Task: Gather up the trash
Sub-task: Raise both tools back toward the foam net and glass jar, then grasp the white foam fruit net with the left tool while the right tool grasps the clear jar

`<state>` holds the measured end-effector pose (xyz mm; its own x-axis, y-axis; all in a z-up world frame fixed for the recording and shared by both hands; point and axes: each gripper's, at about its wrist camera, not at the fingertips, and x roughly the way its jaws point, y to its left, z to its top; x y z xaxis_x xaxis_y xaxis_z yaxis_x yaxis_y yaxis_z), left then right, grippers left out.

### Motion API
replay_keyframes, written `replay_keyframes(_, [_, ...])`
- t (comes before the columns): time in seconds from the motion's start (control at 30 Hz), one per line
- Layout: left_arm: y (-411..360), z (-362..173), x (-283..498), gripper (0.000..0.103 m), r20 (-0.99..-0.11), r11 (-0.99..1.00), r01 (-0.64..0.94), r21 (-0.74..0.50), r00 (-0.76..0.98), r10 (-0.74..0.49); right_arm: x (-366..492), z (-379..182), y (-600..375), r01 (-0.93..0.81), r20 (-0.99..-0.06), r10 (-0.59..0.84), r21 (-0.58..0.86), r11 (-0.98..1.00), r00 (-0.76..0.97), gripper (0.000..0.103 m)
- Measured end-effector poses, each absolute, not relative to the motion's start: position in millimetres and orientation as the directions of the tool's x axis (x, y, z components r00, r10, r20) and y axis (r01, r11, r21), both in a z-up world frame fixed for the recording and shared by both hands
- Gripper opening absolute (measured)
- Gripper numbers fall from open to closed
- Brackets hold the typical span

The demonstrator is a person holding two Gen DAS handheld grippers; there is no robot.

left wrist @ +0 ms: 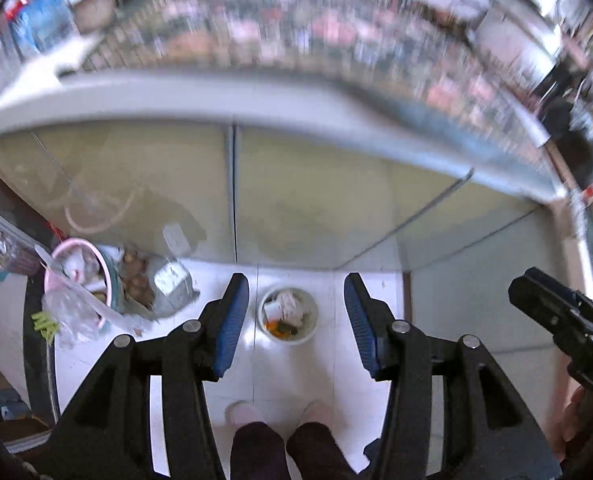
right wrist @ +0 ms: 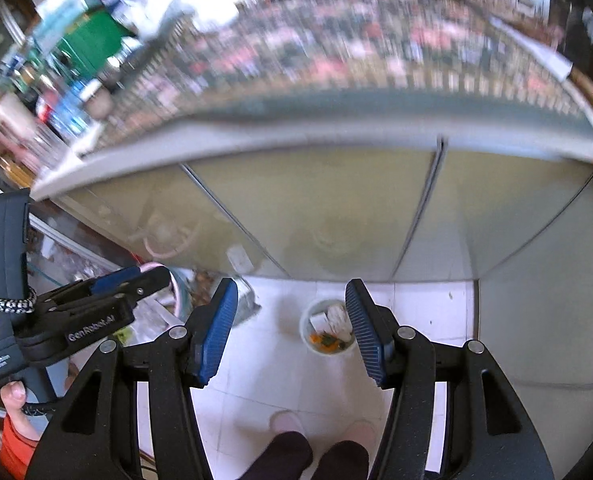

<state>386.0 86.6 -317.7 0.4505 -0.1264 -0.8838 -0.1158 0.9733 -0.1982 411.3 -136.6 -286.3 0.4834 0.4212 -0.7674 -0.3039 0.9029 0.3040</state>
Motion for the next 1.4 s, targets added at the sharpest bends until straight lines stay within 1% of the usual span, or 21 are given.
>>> replay_keyframes(0.1, [100, -270, 379, 0.049, -0.856, 0.977, -0.099, -0.187, 0.504, -0.113, 398, -244, -130, -0.311, -0.736, 0.433, 0.309, 0.899, 0.52, 0.052])
replay_keyframes(0.27, [111, -209, 369, 0.049, -0.81, 0.984, -0.089, -0.156, 0.582, -0.075, 375, -189, -128, -0.308, -0.665, 0.422, 0.289, 0.906, 0.617, 0.053])
replay_keyframes(0.33, [121, -185, 366, 0.049, -0.785, 0.983, -0.089, -0.163, 0.615, -0.075, 372, -167, -125, -0.312, -0.644, 0.43, 0.296, 0.903, 0.633, 0.053])
replay_keyframes(0.4, [129, -163, 367, 0.053, -0.758, 0.982, -0.088, -0.166, 0.648, -0.07, 368, -147, -126, -0.309, -0.611, 0.429, 0.298, 0.903, 0.666, 0.053])
replay_keyframes(0.5, [134, -134, 370, 0.056, -0.719, 0.985, -0.092, -0.144, 0.694, -0.04, 370, -127, -133, -0.307, -0.573, 0.425, 0.296, 0.904, 0.701, 0.055])
replay_keyframes(0.57, [139, -118, 376, 0.059, -0.693, 0.985, -0.094, -0.143, 0.72, -0.032, 375, -115, -137, -0.307, -0.549, 0.419, 0.288, 0.907, 0.723, 0.058])
replay_keyframes(0.67, [143, -100, 393, 0.063, -0.661, 0.982, -0.107, -0.154, 0.75, -0.022, 384, -98, -141, -0.31, -0.517, 0.409, 0.27, 0.912, 0.752, 0.059])
replay_keyframes(0.83, [142, -83, 437, 0.064, -0.625, 0.978, -0.141, -0.152, 0.78, 0.016, 414, -78, -149, -0.338, -0.464, 0.421, 0.254, 0.906, 0.779, 0.06])
replay_keyframes(1.0, [132, -66, 494, 0.069, -0.602, 0.974, -0.166, -0.154, 0.797, 0.041, 461, -60, -158, -0.384, -0.429, 0.45, 0.236, 0.893, 0.783, 0.06])
replay_keyframes(1.1, [126, -62, 532, 0.069, -0.613, 0.97, -0.19, -0.153, 0.788, 0.058, 495, -47, -162, -0.41, -0.427, 0.469, 0.228, 0.883, 0.773, 0.06])
replay_keyframes(1.23, [126, -67, 574, 0.07, -0.62, 0.954, -0.235, -0.184, 0.781, 0.073, 543, -39, -168, -0.463, -0.433, 0.512, 0.222, 0.858, 0.742, 0.06])
replay_keyframes(1.33, [132, -81, 608, 0.071, -0.66, 0.945, -0.263, -0.193, 0.748, 0.073, 575, -40, -167, -0.479, -0.44, 0.516, 0.202, 0.854, 0.735, 0.06])
replay_keyframes(1.4, [139, -92, 630, 0.071, -0.687, 0.942, -0.276, -0.188, 0.723, 0.075, 601, -43, -163, -0.486, -0.458, 0.529, 0.219, 0.846, 0.714, 0.061])
